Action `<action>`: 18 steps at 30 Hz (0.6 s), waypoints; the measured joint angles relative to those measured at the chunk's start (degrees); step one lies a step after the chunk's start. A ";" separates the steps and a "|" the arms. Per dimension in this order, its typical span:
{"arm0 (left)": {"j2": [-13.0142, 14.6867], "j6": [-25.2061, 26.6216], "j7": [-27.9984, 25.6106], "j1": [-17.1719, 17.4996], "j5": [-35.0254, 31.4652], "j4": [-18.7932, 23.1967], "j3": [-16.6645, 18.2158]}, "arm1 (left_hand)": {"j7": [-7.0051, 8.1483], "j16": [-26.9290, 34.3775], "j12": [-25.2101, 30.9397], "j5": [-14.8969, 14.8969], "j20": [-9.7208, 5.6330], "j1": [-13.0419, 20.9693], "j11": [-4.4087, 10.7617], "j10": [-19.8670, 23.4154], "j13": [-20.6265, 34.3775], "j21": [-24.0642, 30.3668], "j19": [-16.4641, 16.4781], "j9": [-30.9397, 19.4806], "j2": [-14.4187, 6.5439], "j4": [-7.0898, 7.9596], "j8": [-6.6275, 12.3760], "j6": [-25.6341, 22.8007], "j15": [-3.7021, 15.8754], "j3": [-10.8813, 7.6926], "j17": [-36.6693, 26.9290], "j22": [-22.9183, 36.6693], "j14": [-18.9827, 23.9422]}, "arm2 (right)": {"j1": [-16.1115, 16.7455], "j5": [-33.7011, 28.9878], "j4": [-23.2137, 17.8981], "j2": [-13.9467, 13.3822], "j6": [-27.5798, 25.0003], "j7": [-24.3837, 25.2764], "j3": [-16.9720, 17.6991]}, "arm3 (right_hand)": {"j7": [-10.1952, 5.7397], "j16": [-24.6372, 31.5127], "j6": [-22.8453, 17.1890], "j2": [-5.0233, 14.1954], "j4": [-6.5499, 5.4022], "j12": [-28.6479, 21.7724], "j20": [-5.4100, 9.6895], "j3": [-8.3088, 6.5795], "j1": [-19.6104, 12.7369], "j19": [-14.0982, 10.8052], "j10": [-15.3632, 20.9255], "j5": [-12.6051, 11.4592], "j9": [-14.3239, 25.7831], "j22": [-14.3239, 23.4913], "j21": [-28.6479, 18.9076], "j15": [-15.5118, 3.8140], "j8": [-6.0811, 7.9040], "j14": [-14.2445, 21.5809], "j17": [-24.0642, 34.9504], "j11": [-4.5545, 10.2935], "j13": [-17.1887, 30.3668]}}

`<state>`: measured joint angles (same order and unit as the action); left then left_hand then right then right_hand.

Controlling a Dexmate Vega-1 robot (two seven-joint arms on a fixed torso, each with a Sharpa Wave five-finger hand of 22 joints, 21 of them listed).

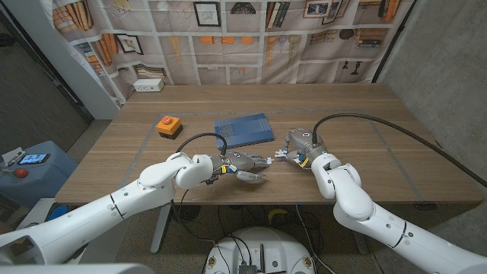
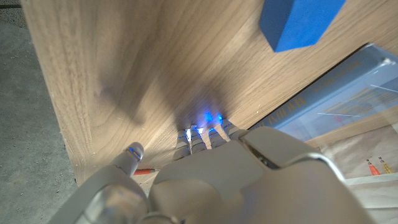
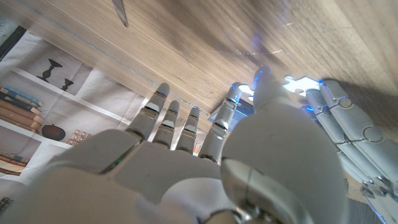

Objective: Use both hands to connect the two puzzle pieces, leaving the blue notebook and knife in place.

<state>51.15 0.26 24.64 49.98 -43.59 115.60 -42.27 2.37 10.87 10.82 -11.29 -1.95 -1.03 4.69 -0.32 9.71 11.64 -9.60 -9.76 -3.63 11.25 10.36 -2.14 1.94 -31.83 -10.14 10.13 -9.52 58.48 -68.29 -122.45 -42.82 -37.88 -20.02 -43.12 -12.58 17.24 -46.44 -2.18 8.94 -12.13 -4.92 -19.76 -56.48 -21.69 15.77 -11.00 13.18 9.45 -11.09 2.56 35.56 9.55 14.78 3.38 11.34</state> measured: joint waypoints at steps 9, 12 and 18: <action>-0.10 -0.29 0.03 -0.20 0.34 -0.36 -0.07 | 0.00 0.00 0.00 0.00 0.00 0.00 -0.01 0.00 -0.16 0.00 0.00 0.00 0.00 0.00 0.00 0.00 0.00 0.00 0.00 0.01 0.00 | -0.44 -0.71 1.18 0.21 1.74 0.27 -0.35 | 0.00 0.43 0.00 0.00 0.00 0.00 0.00 0.00 0.00 0.00 0.00 0.00 0.02 0.00 0.00 -0.20 -0.12 0.20 0.00 0.00 0.00; -0.12 -0.38 0.03 -0.24 0.42 -0.44 -0.10 | 0.00 0.00 0.00 0.00 0.00 0.00 -0.01 -0.01 -0.21 0.00 0.00 0.00 0.00 0.00 0.00 0.00 0.00 0.00 0.00 0.01 0.00 | -0.60 -0.86 1.62 0.29 2.23 0.40 -0.49 | 0.00 0.43 0.01 0.00 0.00 0.00 0.00 0.00 0.00 0.00 0.00 0.00 0.02 0.00 0.00 -0.20 -0.13 0.19 0.00 0.00 0.00; -0.21 -0.49 0.03 -0.33 0.51 -0.68 -0.20 | 0.00 0.00 0.00 0.00 0.00 0.00 -0.01 -0.01 -0.21 0.00 0.00 0.00 0.00 -0.05 0.00 0.00 0.00 -0.40 -0.01 0.02 0.00 | -0.93 -1.31 2.41 0.39 3.41 0.60 -0.75 | 0.00 0.43 0.01 0.00 0.00 0.00 0.00 0.00 0.00 0.00 0.00 0.00 0.02 0.00 0.00 -0.20 -0.19 0.19 0.00 0.00 -0.01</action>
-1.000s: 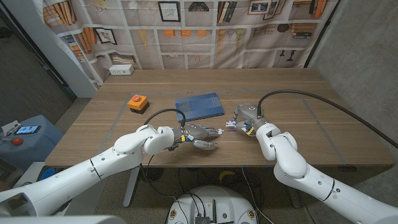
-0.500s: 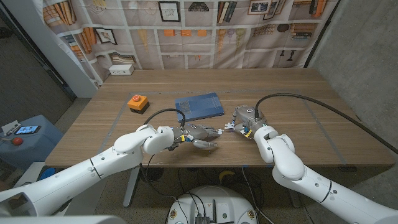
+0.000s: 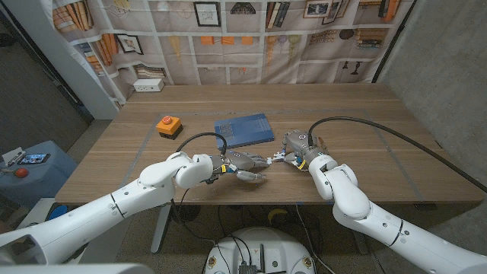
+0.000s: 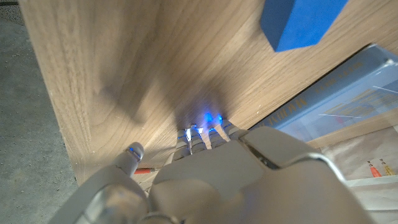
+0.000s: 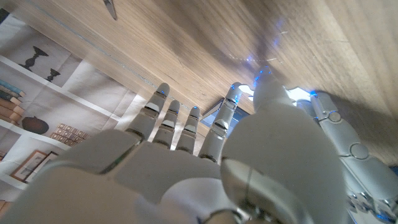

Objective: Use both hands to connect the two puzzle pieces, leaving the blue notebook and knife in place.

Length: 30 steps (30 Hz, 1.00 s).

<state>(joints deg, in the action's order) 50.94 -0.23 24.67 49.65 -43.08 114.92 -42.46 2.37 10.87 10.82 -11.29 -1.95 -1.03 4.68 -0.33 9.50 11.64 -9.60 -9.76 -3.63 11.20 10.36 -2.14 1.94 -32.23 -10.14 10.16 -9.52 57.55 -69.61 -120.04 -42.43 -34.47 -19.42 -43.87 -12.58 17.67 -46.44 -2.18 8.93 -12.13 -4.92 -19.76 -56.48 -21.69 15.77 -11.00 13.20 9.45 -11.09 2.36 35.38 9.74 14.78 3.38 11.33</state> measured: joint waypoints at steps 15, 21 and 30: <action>-0.03 -0.02 -0.16 0.11 0.17 -0.06 -0.12 | 0.00 0.00 -0.03 0.00 0.00 0.00 -0.02 -0.02 -0.06 -0.01 0.00 0.00 0.00 0.15 0.00 0.00 0.00 -0.14 0.00 0.00 0.00 | -0.72 -1.11 1.93 0.66 1.32 0.02 -0.81 | 0.00 0.00 0.00 0.00 0.00 0.00 0.02 0.00 0.00 -0.02 0.31 0.00 -0.02 0.00 0.00 -0.31 -0.01 0.31 0.29 -0.31 -0.01; -0.02 0.00 -0.21 0.16 0.18 -0.05 -0.14 | 0.00 0.00 -0.07 0.00 0.00 0.00 -0.10 -0.10 -0.05 -0.01 0.00 0.00 0.00 0.15 0.00 0.00 0.00 -0.14 -0.01 0.00 0.00 | -0.81 -1.48 2.26 0.79 1.64 -0.02 -0.93 | 0.00 0.00 0.00 0.00 0.00 0.00 0.33 0.00 0.00 -0.32 0.62 0.00 -0.05 0.00 0.00 -0.31 -0.17 0.31 0.29 0.01 -0.01; -0.03 0.00 -0.37 0.15 0.19 -0.08 -0.20 | 0.00 0.00 -0.25 0.00 0.00 0.00 -0.09 -0.08 -0.04 -0.01 0.00 0.01 0.00 -0.08 0.00 0.00 0.00 -0.37 -0.01 0.00 0.00 | -1.16 -1.68 2.95 1.13 1.91 -0.12 -1.17 | 0.00 0.00 0.01 0.01 -0.01 0.00 0.32 -0.02 -0.01 -0.32 0.62 0.00 -0.04 0.00 0.00 -0.31 0.02 0.31 0.28 0.00 -0.01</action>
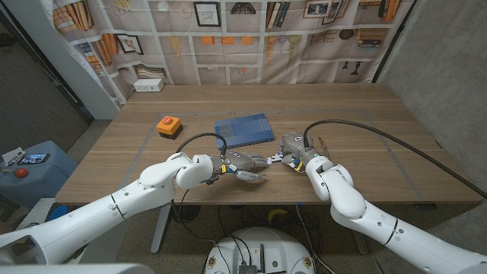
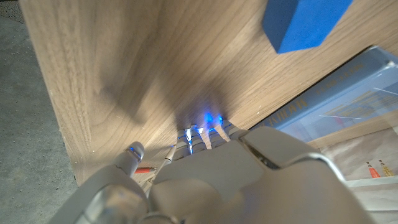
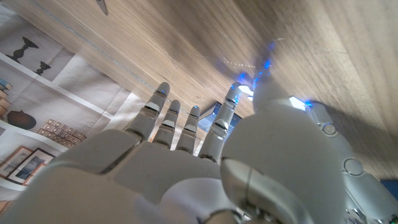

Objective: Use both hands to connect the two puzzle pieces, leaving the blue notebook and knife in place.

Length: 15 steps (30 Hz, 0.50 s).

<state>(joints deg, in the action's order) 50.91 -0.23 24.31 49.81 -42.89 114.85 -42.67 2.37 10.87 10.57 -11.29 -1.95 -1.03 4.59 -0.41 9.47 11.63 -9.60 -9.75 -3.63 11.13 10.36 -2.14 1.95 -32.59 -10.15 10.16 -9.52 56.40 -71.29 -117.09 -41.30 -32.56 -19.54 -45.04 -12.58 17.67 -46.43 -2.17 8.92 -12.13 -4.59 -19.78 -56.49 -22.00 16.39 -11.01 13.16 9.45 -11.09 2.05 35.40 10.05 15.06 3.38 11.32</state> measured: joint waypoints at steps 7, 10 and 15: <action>-0.10 -0.33 -0.12 -0.19 0.07 -0.30 -0.06 | 0.00 0.00 -0.08 0.00 0.00 0.00 0.00 0.62 0.01 0.00 0.00 -0.03 0.00 0.10 0.00 0.00 0.00 -0.10 0.00 -0.04 0.00 | -0.12 -0.05 0.23 0.01 0.28 -0.02 -0.09 | 0.01 0.00 0.01 0.23 0.00 0.00 0.00 0.00 -0.23 0.00 0.00 0.00 0.01 0.00 0.00 0.00 -0.02 0.00 0.00 0.00 0.00; -0.11 -0.43 -0.13 -0.28 0.14 -0.44 -0.06 | 0.00 0.00 0.09 0.00 0.00 0.00 0.00 0.62 0.02 0.00 0.00 -0.05 0.00 0.24 0.00 0.00 0.00 -0.24 0.00 -0.04 0.00 | -0.19 -0.06 0.37 0.02 0.45 -0.01 -0.14 | 0.03 0.00 0.04 0.24 0.00 0.00 0.00 0.00 -0.23 0.00 0.00 -0.01 0.01 0.00 0.00 0.00 -0.02 0.00 0.00 0.00 0.00; -0.12 -0.52 -0.15 -0.34 0.25 -0.56 -0.06 | 0.00 0.00 0.10 0.00 0.00 0.00 0.01 0.62 0.02 0.00 0.00 -0.06 0.00 0.24 0.00 0.00 0.00 -0.24 0.00 -0.04 0.00 | -0.22 0.01 0.47 -0.03 0.73 0.10 -0.14 | 0.11 0.00 0.11 0.24 0.00 0.00 0.00 0.00 -0.24 0.01 0.00 -0.02 0.01 0.00 0.00 0.00 -0.05 0.00 -0.01 0.00 0.00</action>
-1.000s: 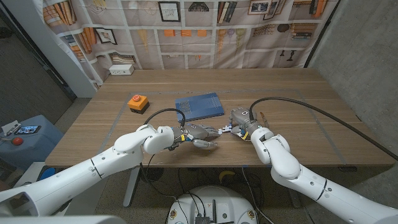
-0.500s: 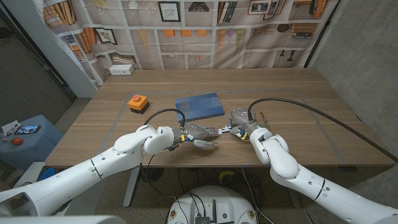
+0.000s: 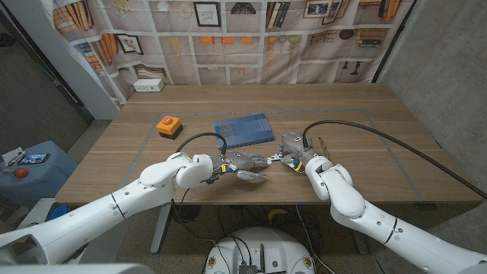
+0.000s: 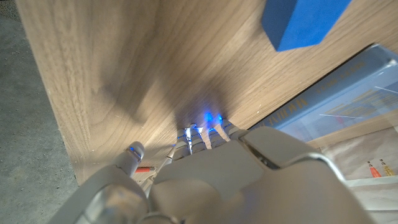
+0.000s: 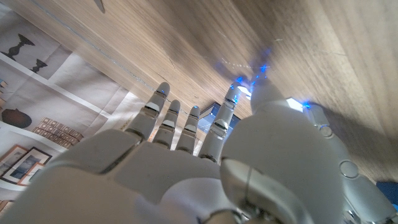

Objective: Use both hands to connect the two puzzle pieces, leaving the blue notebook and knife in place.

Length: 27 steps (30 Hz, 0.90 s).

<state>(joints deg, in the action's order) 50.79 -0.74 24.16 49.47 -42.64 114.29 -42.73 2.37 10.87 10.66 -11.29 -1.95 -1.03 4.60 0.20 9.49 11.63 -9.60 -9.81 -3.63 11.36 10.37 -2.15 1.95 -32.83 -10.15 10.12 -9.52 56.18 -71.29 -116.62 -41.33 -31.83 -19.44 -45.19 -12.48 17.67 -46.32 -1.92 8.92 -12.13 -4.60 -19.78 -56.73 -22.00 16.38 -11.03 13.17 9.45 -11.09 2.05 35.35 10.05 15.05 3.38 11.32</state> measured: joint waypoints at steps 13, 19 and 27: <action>0.00 -0.09 -0.06 -0.07 0.20 -0.24 -0.04 | 0.00 0.00 -0.02 0.00 0.00 0.00 0.00 -0.02 0.00 0.00 0.00 0.00 0.00 -0.24 0.00 0.00 0.00 -0.24 0.00 0.01 0.00 | 0.15 1.02 0.00 -0.49 0.63 0.74 0.31 | -0.21 0.00 0.21 0.22 0.25 0.00 0.19 0.25 -0.21 -0.61 0.00 0.00 0.01 0.00 0.00 -0.31 -0.25 0.31 0.00 0.00 0.00; -0.04 -0.23 -0.06 -0.15 0.25 -0.37 -0.11 | 0.00 0.00 -0.03 0.00 0.00 0.00 0.00 -0.03 -0.01 0.00 0.00 -0.01 0.00 -0.24 0.00 0.00 0.00 -0.24 0.00 0.01 0.00 | 0.33 1.39 -0.13 -0.82 0.80 1.08 0.54 | 0.00 0.00 0.42 0.21 0.25 0.00 0.19 0.25 -0.21 -0.61 0.00 0.00 0.03 0.00 0.00 -0.31 -0.43 0.31 0.27 0.00 0.00; -0.09 -0.22 -0.06 -0.19 0.20 -0.40 -0.17 | 0.00 0.00 -0.10 0.00 0.00 0.00 0.00 -0.04 -0.04 0.00 0.00 -0.04 0.00 0.00 0.00 0.00 0.00 -0.48 0.00 0.02 0.00 | 0.76 1.99 -0.44 -1.44 1.12 2.10 0.91 | -0.13 0.00 1.34 0.21 0.26 0.00 0.19 0.26 -0.21 -0.61 0.00 0.00 0.04 0.00 0.00 -0.31 -0.43 0.31 0.26 0.00 0.00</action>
<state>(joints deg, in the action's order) 50.70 -0.96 24.10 49.28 -42.44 113.89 -42.90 2.37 10.87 10.57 -11.29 -1.95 -1.03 4.60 0.17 9.45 11.63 -9.60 -9.85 -3.63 11.36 10.37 -2.15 1.94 -33.31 -10.15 10.14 -9.52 56.93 -69.29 -117.06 -42.77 -30.71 -17.34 -44.27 -12.61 17.67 -44.97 -1.72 9.17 -12.13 -4.41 -19.52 -56.93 -22.61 16.38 -11.03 13.21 9.45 -11.09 1.74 34.92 10.36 15.32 3.38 11.32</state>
